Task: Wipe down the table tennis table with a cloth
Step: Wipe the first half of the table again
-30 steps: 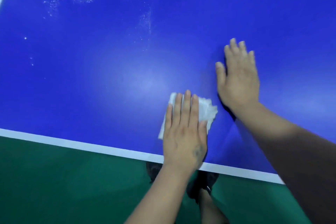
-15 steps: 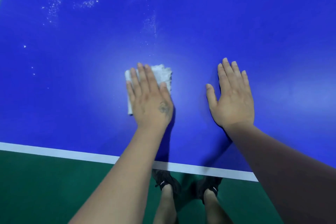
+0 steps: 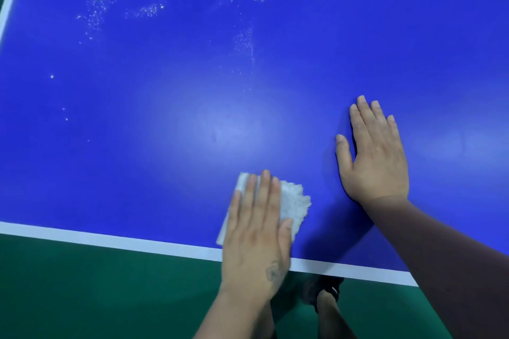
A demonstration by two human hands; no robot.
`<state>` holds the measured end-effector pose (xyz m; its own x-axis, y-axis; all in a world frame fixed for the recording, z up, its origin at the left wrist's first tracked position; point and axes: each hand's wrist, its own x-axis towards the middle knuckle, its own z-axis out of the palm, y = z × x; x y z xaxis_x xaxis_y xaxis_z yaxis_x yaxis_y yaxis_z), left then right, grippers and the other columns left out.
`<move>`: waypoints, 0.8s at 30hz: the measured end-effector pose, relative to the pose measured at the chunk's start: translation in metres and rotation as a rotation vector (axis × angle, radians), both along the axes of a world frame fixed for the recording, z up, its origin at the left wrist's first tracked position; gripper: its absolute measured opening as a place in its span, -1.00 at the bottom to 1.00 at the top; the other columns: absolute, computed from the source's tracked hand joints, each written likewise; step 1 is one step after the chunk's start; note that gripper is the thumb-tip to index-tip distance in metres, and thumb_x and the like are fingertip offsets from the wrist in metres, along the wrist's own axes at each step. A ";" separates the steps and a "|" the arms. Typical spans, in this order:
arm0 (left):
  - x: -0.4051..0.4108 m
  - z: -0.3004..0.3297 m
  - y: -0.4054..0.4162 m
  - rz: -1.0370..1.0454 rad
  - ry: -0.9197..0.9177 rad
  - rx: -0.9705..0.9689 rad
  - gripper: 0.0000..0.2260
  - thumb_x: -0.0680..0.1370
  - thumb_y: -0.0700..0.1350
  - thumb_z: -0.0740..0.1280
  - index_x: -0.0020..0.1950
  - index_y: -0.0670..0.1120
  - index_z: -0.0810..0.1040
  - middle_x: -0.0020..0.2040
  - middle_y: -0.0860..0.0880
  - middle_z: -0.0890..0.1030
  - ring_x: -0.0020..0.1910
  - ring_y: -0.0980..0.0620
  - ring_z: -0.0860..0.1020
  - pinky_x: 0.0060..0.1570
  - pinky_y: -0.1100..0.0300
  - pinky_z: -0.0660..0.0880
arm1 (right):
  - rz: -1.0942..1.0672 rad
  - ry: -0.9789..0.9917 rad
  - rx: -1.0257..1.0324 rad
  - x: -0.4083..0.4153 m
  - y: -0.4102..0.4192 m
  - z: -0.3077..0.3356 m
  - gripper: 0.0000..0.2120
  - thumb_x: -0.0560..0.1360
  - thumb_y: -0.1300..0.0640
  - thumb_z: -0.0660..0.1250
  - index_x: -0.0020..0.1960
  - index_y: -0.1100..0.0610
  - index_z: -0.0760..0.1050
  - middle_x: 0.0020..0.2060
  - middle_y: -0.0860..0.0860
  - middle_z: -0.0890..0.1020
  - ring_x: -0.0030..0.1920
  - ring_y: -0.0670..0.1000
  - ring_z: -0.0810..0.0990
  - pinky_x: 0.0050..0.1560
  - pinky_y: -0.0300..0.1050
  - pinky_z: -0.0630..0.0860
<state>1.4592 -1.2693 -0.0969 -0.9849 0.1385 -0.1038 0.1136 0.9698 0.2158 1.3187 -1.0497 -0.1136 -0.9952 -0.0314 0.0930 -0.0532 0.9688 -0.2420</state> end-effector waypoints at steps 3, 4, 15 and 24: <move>-0.020 0.002 -0.041 0.132 0.003 -0.039 -0.43 0.77 0.01 0.01 0.75 -0.19 0.06 0.77 -0.12 0.04 0.75 -0.12 -0.03 0.69 -0.20 0.08 | -0.008 -0.001 0.003 0.000 0.000 0.001 -0.41 0.74 -0.07 0.06 0.69 0.18 0.20 0.70 0.01 0.18 0.72 0.06 0.06 0.70 0.14 0.03; -0.034 0.001 -0.053 0.196 0.009 -0.056 -0.42 0.77 0.02 0.01 0.75 -0.20 0.06 0.76 -0.13 0.04 0.75 -0.13 -0.04 0.70 -0.19 0.05 | -0.009 -0.003 0.006 0.000 -0.001 0.001 -0.41 0.74 -0.07 0.05 0.69 0.18 0.20 0.71 0.01 0.18 0.72 0.06 0.06 0.70 0.14 0.03; -0.146 -0.009 0.015 0.110 0.085 0.008 -0.40 0.77 0.07 -0.07 0.75 -0.20 -0.01 0.77 -0.17 -0.02 0.75 -0.17 -0.10 0.70 -0.18 -0.05 | -0.002 0.009 0.033 -0.001 -0.003 0.000 -0.42 0.73 -0.06 0.07 0.68 0.19 0.23 0.70 0.03 0.20 0.71 0.09 0.11 0.69 0.16 0.05; -0.034 -0.001 -0.054 0.108 0.023 0.004 -0.41 0.76 0.04 0.04 0.74 -0.23 0.08 0.76 -0.16 0.07 0.75 -0.15 0.00 0.69 -0.20 0.07 | 0.019 0.073 -0.050 -0.094 -0.043 0.012 -0.29 0.74 -0.22 0.07 0.72 0.19 0.07 0.72 0.07 0.09 0.72 0.11 0.00 0.70 0.19 -0.05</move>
<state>1.4256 -1.3231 -0.0979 -0.9963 0.0318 -0.0803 0.0135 0.9758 0.2181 1.2252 -1.0925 -0.1018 -0.9849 -0.0439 0.1674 -0.0910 0.9541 -0.2852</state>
